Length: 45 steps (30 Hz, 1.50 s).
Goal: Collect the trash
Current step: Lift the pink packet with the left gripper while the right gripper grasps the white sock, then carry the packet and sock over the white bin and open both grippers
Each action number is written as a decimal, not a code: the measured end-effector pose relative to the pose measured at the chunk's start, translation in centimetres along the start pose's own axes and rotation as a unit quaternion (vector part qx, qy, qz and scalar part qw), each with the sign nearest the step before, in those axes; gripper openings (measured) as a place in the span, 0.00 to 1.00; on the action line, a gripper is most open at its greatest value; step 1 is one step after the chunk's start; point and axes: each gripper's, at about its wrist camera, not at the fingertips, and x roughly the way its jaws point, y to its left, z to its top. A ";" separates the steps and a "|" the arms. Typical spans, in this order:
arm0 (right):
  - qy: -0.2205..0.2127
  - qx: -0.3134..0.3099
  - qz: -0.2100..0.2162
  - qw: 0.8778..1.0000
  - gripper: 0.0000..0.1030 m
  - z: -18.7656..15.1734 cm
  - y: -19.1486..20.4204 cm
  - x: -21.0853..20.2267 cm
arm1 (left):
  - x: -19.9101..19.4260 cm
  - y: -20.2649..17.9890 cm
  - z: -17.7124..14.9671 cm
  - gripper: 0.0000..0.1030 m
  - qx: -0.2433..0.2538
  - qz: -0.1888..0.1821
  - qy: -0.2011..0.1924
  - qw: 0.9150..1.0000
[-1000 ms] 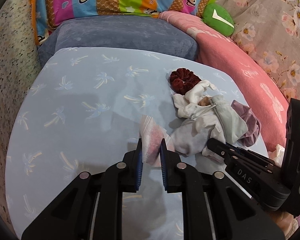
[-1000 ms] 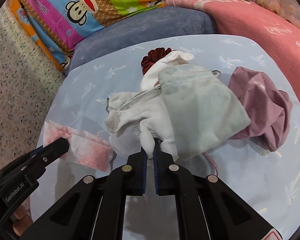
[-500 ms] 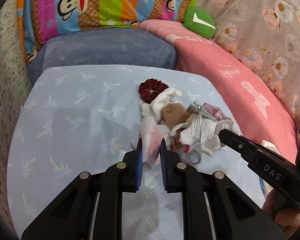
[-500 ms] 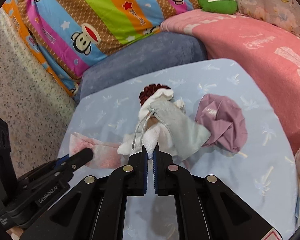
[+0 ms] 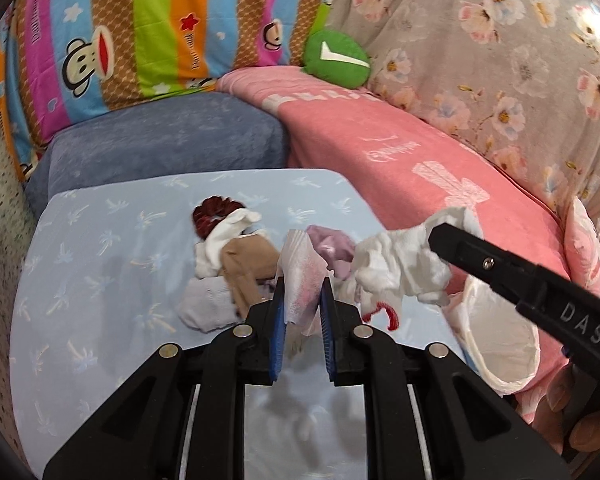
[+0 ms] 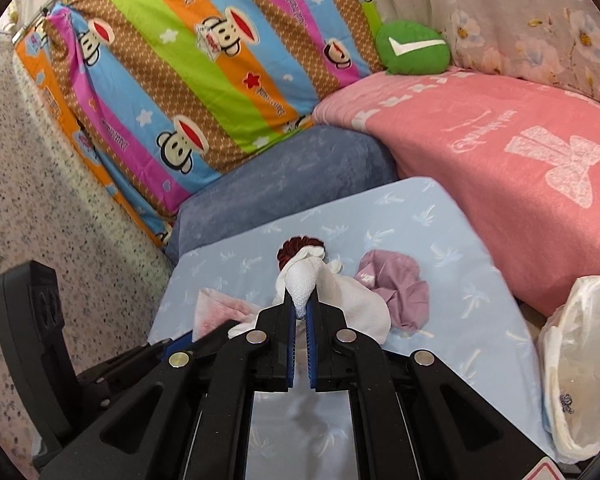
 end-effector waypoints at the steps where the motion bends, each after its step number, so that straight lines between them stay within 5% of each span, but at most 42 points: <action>1: -0.006 0.001 -0.001 1.000 0.04 0.2 -0.2 -0.7 | -0.1 -0.5 0.1 0.15 0.004 -0.002 -0.002 1.000; 12: -0.055 0.023 -0.027 0.998 0.04 1.4 -5.2 -7.4 | -0.5 -7.4 0.3 0.15 0.055 -0.036 -0.013 0.998; 28: -0.090 0.109 -0.100 0.985 0.04 -0.8 -17.4 -15.2 | 2.0 -18.6 -1.0 0.15 0.132 -0.096 0.012 0.986; 45: -0.097 0.162 -0.147 0.971 0.04 -3.2 -24.6 -18.9 | 4.4 -27.0 -2.7 0.16 0.185 -0.138 0.046 0.972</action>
